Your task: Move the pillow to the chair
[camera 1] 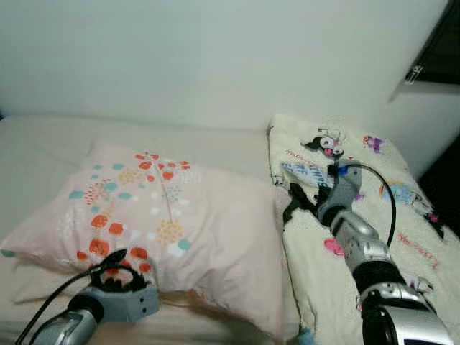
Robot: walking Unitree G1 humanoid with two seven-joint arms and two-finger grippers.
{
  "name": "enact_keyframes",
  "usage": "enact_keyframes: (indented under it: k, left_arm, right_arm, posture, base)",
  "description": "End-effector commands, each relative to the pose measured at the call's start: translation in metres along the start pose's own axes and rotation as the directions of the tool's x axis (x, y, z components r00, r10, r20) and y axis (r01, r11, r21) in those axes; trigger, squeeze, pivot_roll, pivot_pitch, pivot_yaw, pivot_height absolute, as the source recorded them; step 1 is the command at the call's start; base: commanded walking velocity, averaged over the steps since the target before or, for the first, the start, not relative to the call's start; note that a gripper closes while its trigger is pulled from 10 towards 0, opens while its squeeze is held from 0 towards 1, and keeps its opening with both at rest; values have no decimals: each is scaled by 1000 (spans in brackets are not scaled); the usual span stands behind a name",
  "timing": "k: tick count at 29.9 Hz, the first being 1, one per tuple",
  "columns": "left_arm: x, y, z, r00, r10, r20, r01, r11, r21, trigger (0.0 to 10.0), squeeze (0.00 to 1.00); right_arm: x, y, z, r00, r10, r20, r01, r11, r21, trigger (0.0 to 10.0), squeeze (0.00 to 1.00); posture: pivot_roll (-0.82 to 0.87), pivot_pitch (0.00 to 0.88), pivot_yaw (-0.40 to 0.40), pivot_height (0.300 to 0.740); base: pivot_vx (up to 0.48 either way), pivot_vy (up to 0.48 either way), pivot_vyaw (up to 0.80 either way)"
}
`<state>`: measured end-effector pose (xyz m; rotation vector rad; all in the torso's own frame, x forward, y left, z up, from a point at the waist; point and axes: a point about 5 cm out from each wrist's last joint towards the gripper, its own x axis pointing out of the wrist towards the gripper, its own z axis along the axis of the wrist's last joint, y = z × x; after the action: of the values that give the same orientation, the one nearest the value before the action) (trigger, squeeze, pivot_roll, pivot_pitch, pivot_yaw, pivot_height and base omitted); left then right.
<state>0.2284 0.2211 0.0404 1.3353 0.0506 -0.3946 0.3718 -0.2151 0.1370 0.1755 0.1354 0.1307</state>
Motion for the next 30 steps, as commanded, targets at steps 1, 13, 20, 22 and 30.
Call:
enact_keyframes:
  k: [1,13,20,22,30]
  left_arm:
    - [-1,-6,5,1000,8,12,-8,1000,14,10000,0]
    - [3,1,19,987,155,31,-156,988,23,10000,0]
    - [6,1,29,977,205,62,-206,979,8,10000,0]
    - [12,8,31,962,260,80,-262,965,16,10000,0]
    - [29,23,35,930,355,95,-359,933,19,10000,0]
  right_arm:
    - [0,5,5,1000,18,14,-18,1000,13,10000,0]
    - [-23,17,-35,992,48,-116,-36,994,107,10000,0]
    - [-42,12,-46,989,17,-147,10,983,185,10000,0]
    - [-48,9,-31,994,13,-110,10,980,198,10000,0]
    - [-52,4,-13,997,-4,-71,18,980,197,10000,0]
  posture:
    - [-116,201,-112,735]
    - [-156,290,-101,735]
    - [-202,349,-111,735]
    - [-236,350,-105,735]
    - [-284,364,-107,735]
  base:
    - [0,0,0]
    - [0,0,0]
    - [0,0,0]
    - [0,0,0]
    - [0,0,0]
